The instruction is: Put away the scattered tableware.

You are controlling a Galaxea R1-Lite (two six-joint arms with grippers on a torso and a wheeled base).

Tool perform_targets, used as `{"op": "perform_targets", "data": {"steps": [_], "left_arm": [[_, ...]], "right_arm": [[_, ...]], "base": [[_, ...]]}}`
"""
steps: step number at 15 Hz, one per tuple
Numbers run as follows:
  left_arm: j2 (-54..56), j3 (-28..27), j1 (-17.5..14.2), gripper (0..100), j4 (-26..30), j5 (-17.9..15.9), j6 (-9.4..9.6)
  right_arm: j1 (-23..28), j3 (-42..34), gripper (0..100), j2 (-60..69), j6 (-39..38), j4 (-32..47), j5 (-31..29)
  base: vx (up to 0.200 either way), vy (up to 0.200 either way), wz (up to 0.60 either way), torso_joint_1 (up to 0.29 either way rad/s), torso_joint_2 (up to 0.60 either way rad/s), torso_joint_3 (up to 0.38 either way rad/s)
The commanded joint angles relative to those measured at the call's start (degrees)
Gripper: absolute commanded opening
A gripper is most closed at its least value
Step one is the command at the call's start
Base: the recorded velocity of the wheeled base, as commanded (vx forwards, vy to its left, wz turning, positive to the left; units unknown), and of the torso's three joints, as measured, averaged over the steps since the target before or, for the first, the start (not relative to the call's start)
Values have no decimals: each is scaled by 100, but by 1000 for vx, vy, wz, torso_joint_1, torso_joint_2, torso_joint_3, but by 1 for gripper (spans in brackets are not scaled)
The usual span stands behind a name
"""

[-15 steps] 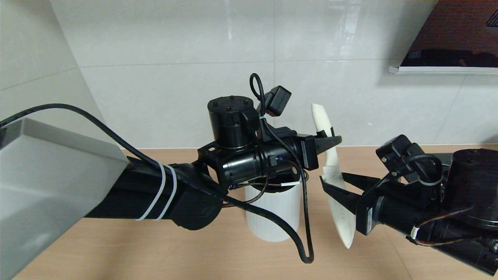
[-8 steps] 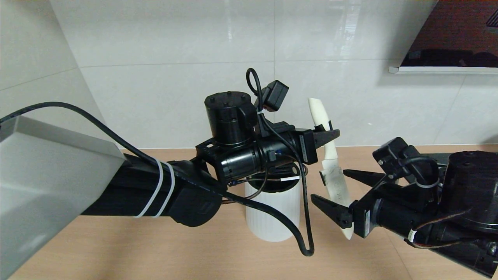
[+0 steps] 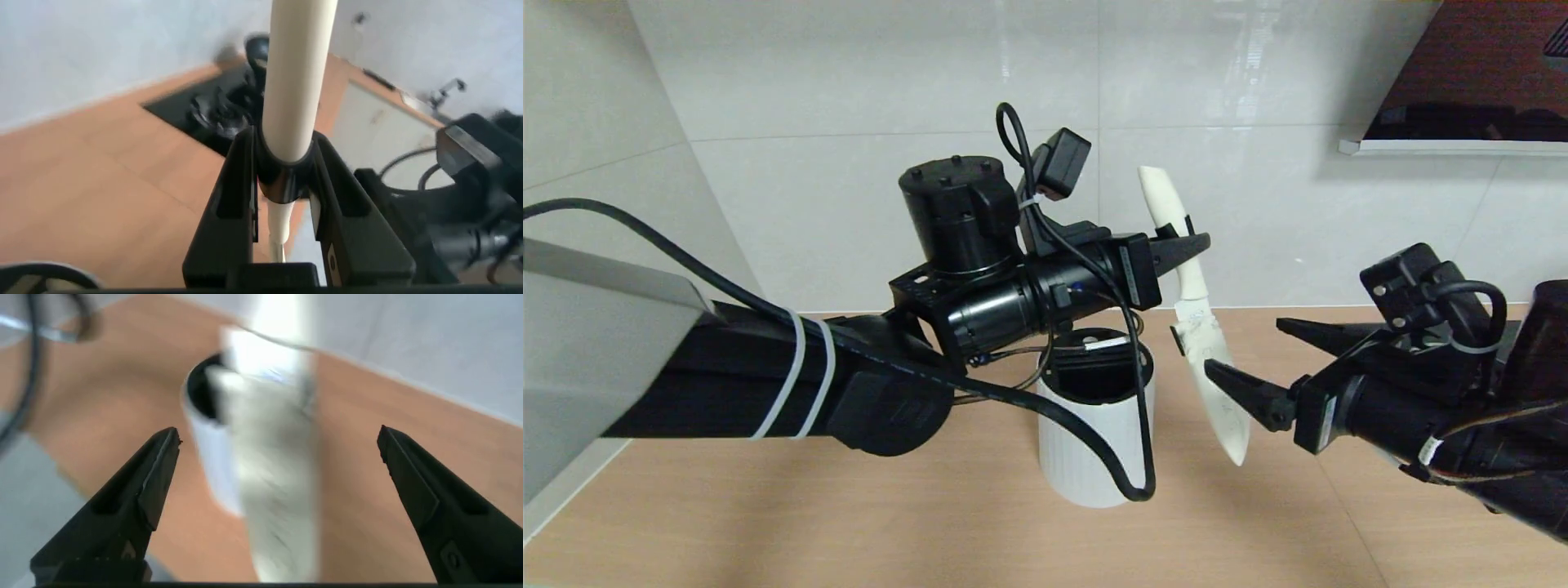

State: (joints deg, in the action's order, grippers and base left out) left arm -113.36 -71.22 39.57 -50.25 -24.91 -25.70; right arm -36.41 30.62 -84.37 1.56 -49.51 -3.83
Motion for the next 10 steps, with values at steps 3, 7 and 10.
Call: {"op": "perform_targets", "data": {"steps": [3, 7, 10], "left_arm": [[473, 134, -521, 0, 6, 3, 496], [807, 134, -986, 0, 15, 12, 856], [1026, 134, -1391, 0, 94, 30, 1427]], "right_arm": [[231, 58, 100, 342, 11, 20, 14], [240, 49, 100, 254, 11, 20, 14], [231, 40, 100, 211, 11, 29, 14]], "base": [[0, 0, 0, 0, 0, 0], [0, 0, 0, 0, 0, 0], [0, 0, 0, 0, 0, 0]]}}
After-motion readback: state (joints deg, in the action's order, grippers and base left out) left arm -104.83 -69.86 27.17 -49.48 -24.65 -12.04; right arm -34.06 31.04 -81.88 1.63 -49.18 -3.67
